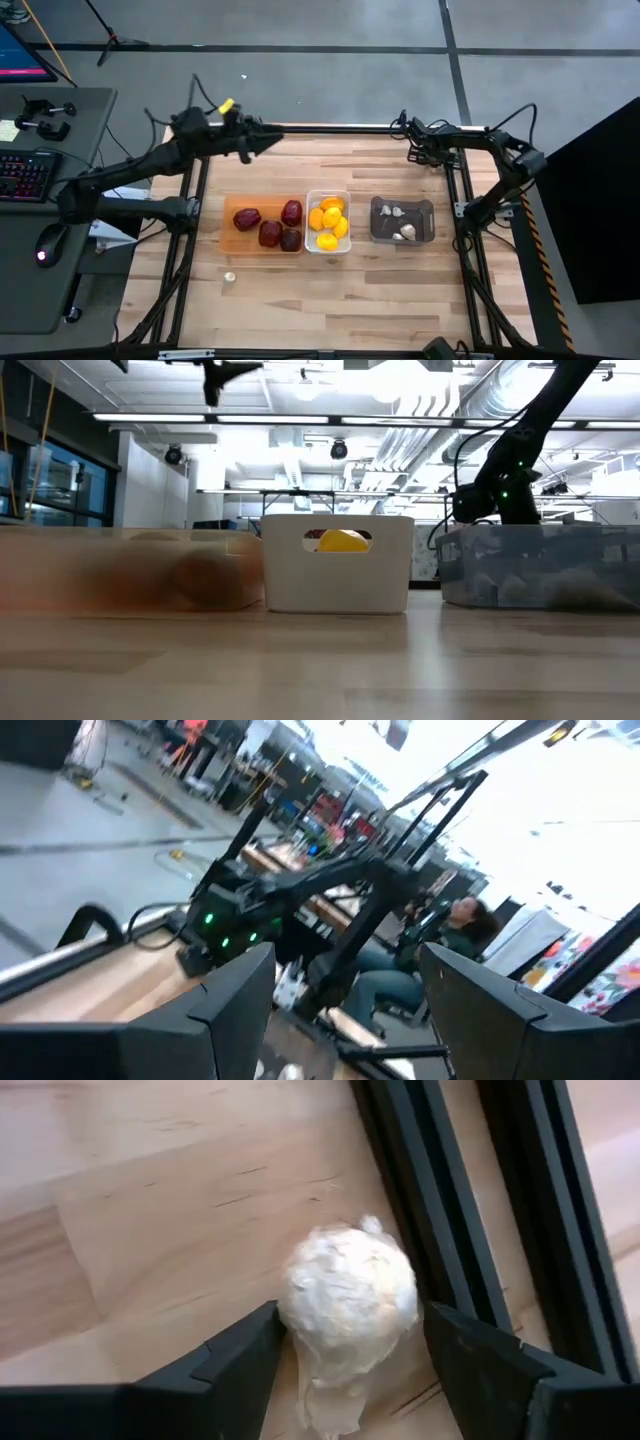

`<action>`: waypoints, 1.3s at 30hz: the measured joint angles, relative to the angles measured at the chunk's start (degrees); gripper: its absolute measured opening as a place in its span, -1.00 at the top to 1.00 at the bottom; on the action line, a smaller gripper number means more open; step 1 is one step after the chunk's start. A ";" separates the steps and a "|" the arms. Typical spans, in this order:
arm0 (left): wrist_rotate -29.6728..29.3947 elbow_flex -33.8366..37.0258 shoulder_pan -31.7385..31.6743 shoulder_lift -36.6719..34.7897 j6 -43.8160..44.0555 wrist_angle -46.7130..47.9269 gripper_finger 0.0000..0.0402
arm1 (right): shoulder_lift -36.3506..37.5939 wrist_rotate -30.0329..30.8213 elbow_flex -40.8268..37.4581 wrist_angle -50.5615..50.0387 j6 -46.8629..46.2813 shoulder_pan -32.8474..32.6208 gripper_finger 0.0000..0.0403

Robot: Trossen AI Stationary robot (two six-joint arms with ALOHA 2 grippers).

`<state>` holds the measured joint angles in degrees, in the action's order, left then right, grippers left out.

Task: Sort produce into baskets
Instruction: Put the white garlic into the black bin

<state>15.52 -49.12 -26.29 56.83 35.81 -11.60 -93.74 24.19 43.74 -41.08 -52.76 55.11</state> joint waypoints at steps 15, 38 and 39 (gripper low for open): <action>0.45 -0.03 -4.47 -9.94 1.25 -1.82 -0.17 | 0.54 -0.30 0.11 0.21 7.57 -4.23 0.62; -1.15 -0.09 -4.43 -7.90 3.39 -12.07 -0.17 | 40.32 -22.40 -0.08 1.24 5.43 -48.45 0.73; -1.15 -0.09 -4.43 -7.15 4.05 -12.11 -0.17 | 40.65 -21.79 -0.08 0.21 3.61 -51.29 0.71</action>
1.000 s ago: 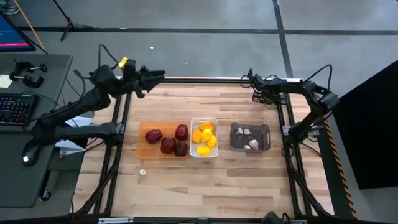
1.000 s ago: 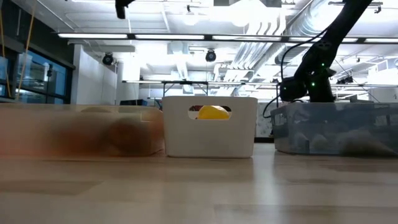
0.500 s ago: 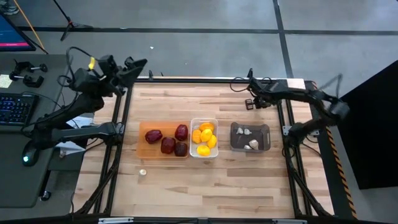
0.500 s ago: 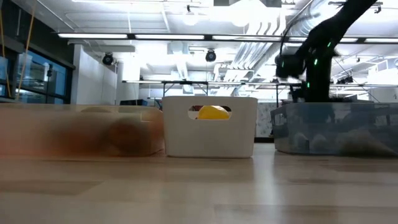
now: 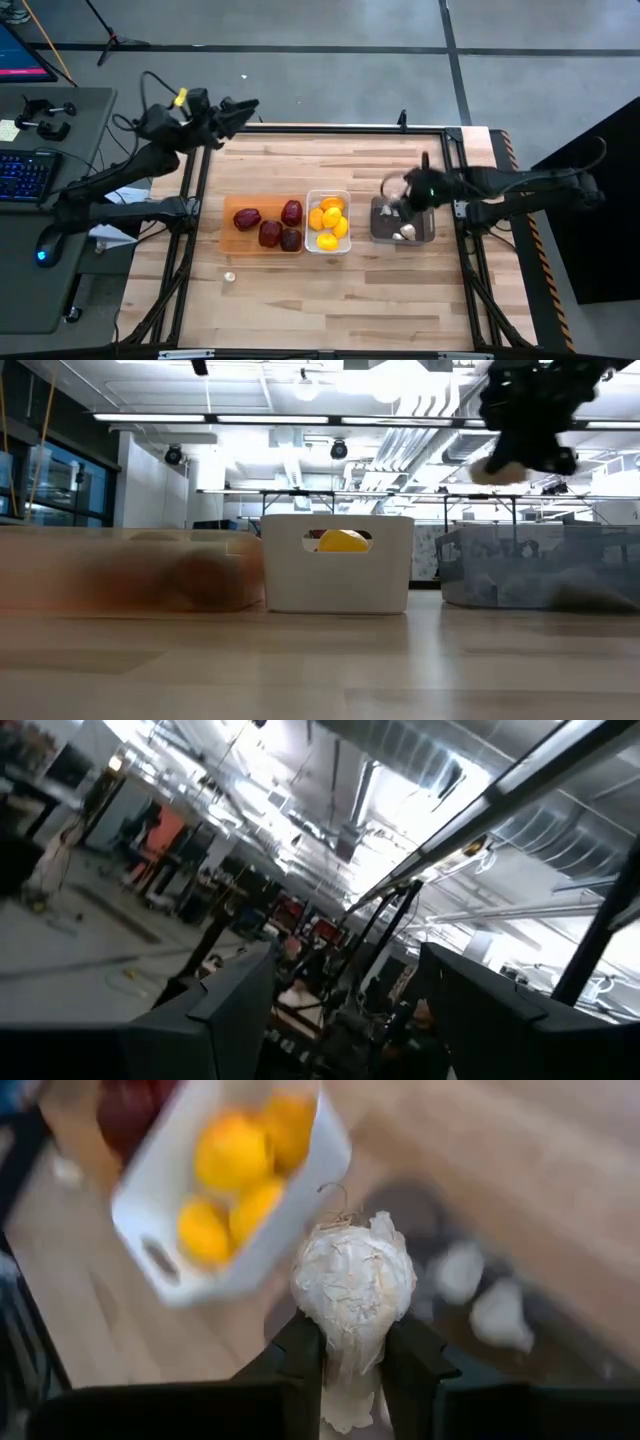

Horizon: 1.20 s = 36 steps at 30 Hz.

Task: Sort produce into baskets
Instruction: Put the white garlic into the black bin

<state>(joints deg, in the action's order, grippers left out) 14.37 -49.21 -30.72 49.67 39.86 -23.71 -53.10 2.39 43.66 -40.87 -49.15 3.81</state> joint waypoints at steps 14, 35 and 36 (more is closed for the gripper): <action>0.61 -0.45 6.80 11.35 7.51 -3.65 -0.17 | -6.62 4.75 0.00 -7.06 -5.35 -10.79 -0.01; 0.48 -17.16 56.31 18.97 5.88 75.02 -0.17 | -3.79 7.82 0.07 12.32 -0.20 -5.37 -0.35; -3.87 -17.14 60.21 19.09 5.97 77.51 -0.17 | -3.79 7.74 0.07 14.30 -1.02 -5.98 -0.35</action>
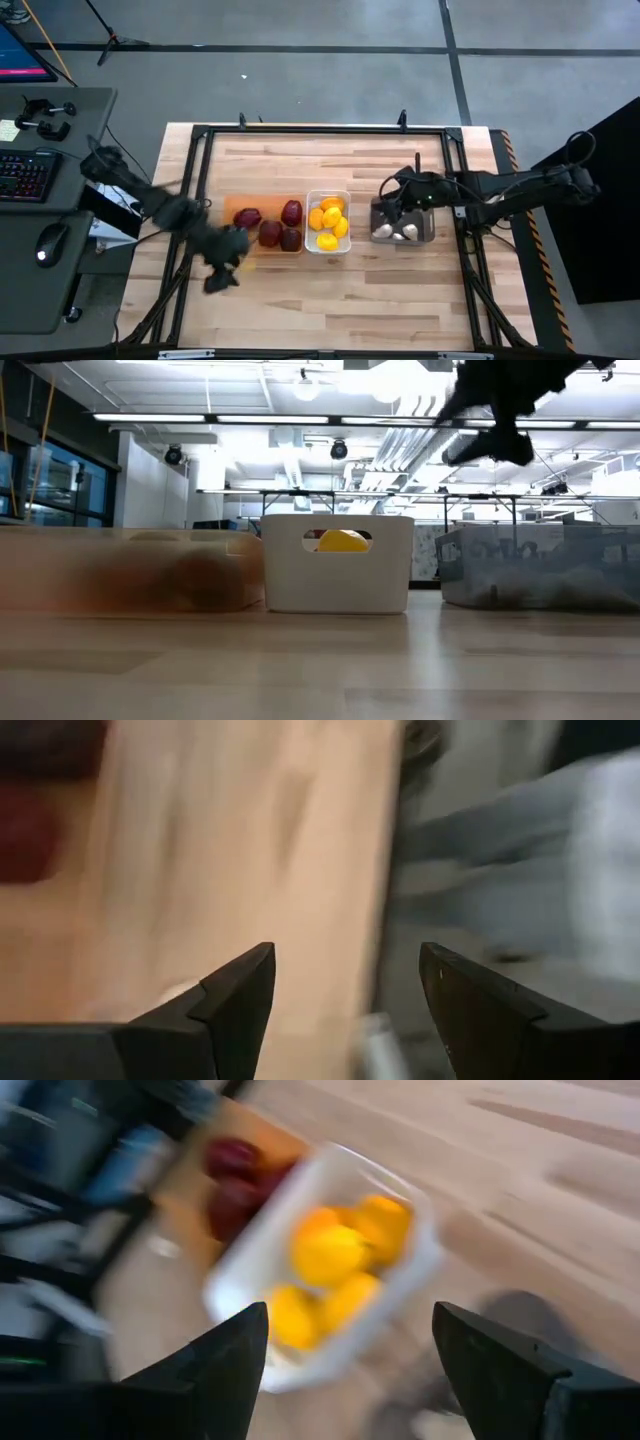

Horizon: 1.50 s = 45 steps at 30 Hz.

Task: Sort produce into baskets
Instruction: Put the white garlic into the black bin

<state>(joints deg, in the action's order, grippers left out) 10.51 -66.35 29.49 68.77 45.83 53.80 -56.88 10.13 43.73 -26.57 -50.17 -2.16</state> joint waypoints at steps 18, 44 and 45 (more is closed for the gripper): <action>-21.77 28.04 26.78 0.09 13.92 -9.44 -0.17 | -0.02 12.64 0.02 27.22 -7.90 -12.94 -0.35; -19.20 30.71 23.18 13.72 13.28 -19.51 0.05 | -0.04 13.16 0.02 25.51 -4.83 -13.35 -0.35; -19.39 30.80 22.82 13.36 13.92 -19.54 0.14 | -0.06 13.15 0.02 25.51 -4.77 -13.24 -0.35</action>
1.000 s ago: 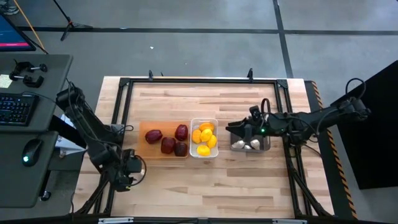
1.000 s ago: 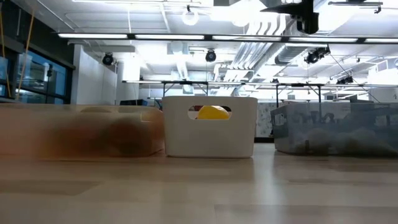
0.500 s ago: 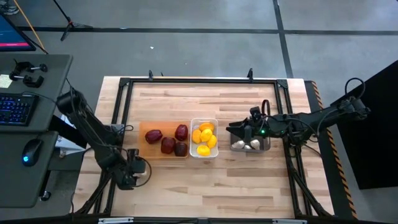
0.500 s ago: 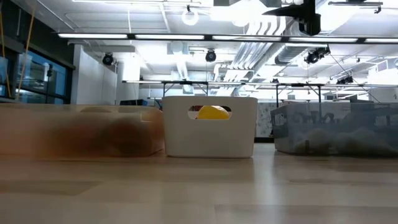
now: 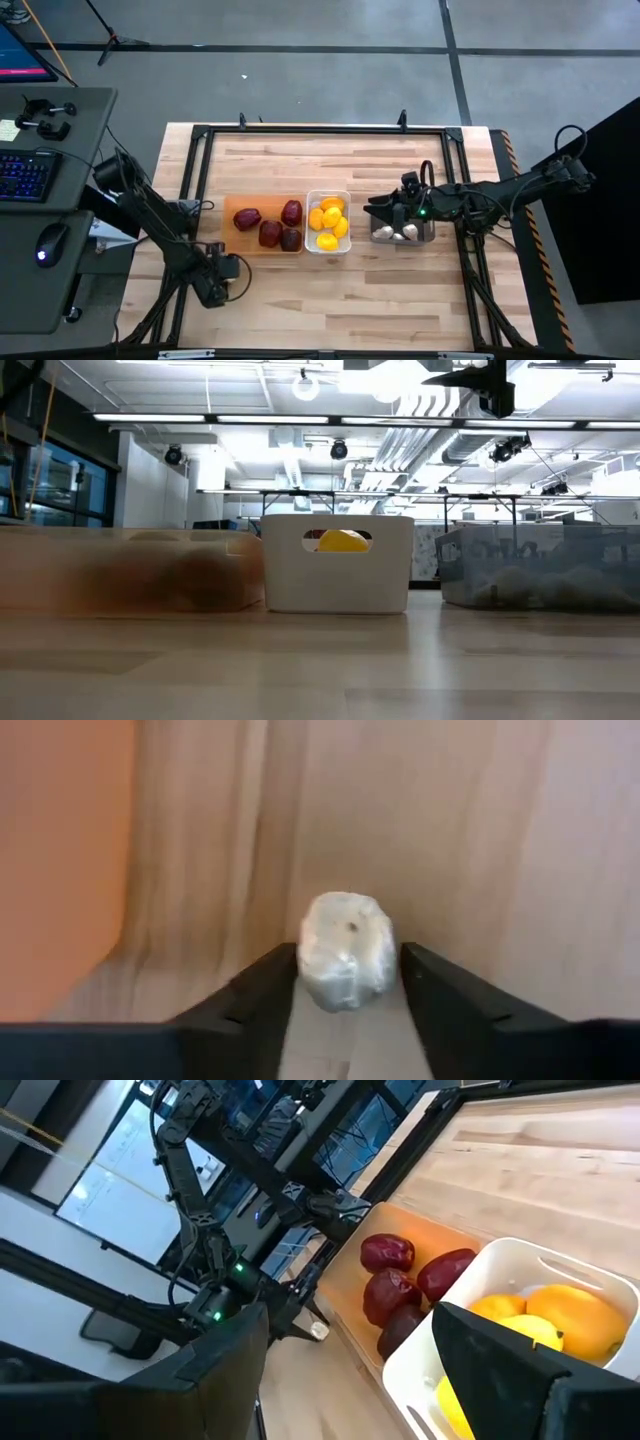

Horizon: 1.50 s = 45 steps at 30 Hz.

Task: Sort produce into baskets
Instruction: Put the white garlic into the black bin

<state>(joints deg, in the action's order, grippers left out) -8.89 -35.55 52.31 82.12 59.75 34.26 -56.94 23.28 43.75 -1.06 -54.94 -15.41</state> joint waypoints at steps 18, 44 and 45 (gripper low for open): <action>-11.98 -17.48 -25.63 -5.26 -36.29 -18.47 0.67 | 10.96 4.99 0.00 0.53 9.91 0.03 -0.35; 9.47 -68.89 -51.29 48.15 -54.47 -34.72 0.40 | 12.71 17.19 0.02 0.87 18.95 0.03 -0.35; 10.04 -69.70 -51.32 48.37 -54.45 -33.70 0.34 | 12.71 17.21 0.02 0.88 18.93 0.03 -0.35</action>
<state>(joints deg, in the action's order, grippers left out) 1.16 -105.25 1.00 130.49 5.30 0.56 -44.23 40.49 43.77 -0.18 -36.01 -15.38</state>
